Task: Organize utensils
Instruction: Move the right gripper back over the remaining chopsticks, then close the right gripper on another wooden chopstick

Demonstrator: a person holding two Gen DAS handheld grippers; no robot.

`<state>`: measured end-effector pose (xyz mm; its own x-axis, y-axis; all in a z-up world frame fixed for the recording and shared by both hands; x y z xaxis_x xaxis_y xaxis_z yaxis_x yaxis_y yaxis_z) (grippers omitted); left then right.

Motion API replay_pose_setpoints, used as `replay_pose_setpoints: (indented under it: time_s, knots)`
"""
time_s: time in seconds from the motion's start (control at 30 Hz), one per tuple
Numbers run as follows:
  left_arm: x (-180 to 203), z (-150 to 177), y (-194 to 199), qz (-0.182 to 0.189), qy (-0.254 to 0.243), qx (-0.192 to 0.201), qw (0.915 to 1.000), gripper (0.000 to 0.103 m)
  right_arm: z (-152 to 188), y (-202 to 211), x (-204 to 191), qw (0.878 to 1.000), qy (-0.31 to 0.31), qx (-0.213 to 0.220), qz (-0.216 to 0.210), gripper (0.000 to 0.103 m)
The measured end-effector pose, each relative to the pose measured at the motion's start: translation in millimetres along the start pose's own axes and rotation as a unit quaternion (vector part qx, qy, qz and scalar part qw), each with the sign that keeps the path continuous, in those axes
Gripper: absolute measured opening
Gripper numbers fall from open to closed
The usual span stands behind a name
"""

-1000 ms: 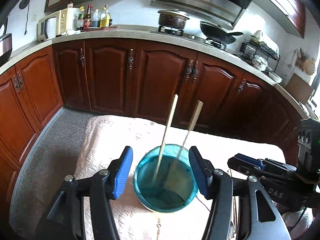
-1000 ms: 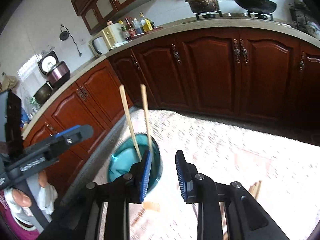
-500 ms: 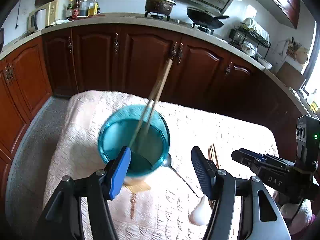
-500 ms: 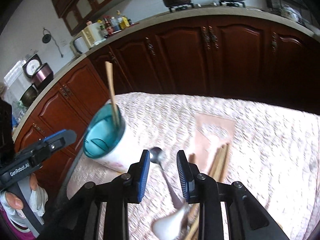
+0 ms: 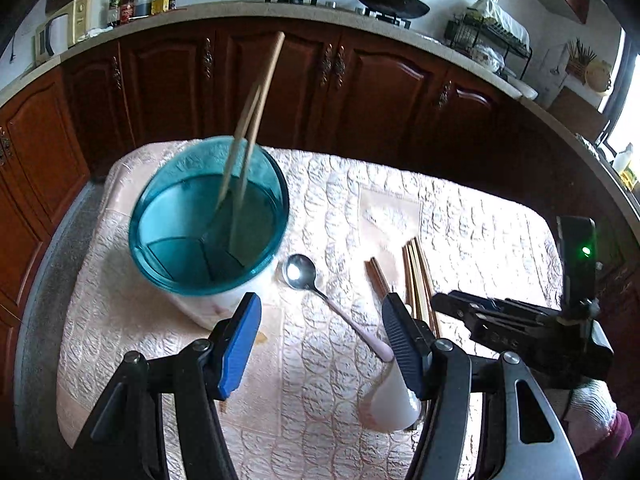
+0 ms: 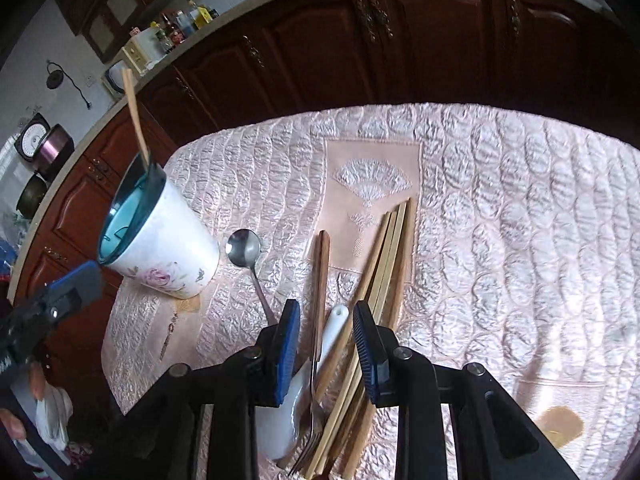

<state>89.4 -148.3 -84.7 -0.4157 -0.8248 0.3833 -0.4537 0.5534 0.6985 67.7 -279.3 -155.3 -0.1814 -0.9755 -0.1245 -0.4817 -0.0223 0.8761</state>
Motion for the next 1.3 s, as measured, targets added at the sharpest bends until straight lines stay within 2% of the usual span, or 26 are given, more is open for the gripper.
replay_pose_setpoints:
  time_s: [0.33, 0.47, 0.53, 0.7, 0.93, 1.03, 1.17, 1.23, 1.3]
  knots:
    - [4, 7, -17, 0.002, 0.004, -0.017, 0.9998, 0.063, -4, -40, 31, 0.997, -0.025, -0.024, 0.065, 0.029]
    - [7, 9, -20, 0.004, 0.003, -0.022, 0.9997, 0.063, -3, -51, 38, 0.996, -0.022, -0.038, 0.080, 0.025]
    - [9, 9, -23, 0.006, 0.002, -0.024, 0.9997, 0.064, -4, -52, 37, 0.996, -0.020, -0.034, 0.078, 0.025]
    - [15, 8, -32, 0.009, 0.001, -0.033, 0.9994, 0.063, -6, -51, 35, 0.997, -0.004, -0.032, 0.075, 0.010]
    - [19, 8, -53, 0.010, 0.003, -0.049, 0.9988, 0.063, 5, -35, 64, 0.995, -0.011, -0.029, 0.099, 0.008]
    - [21, 7, -66, 0.011, 0.009, -0.056, 0.9983, 0.063, 10, -29, 81, 0.994, -0.025, -0.036, 0.099, 0.008]
    - [22, 1, -86, 0.011, 0.024, -0.054, 0.9982, 0.063, 9, -21, 96, 0.995, -0.064, -0.041, 0.064, 0.012]
    - [23, -3, -99, 0.012, 0.032, -0.058, 0.9977, 0.063, 6, -18, 99, 0.996, -0.069, -0.035, 0.053, 0.017]
    - [26, -5, -109, 0.011, 0.034, -0.061, 0.9975, 0.063, 1, -16, 101, 0.996, -0.067, -0.030, 0.048, 0.017]
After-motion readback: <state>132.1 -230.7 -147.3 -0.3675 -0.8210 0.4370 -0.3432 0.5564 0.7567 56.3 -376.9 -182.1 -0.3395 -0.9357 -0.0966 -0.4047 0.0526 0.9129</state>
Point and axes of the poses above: each gripper's, at about its wrist camera, not at the fingertips, and y roughly against the way its jaws point, x to its right, z to its underside, the point moved 5 cm from there along -y, roughly the way its jaws point, and after that the axes turned 13 degrees about z, right-handed, at the moved point
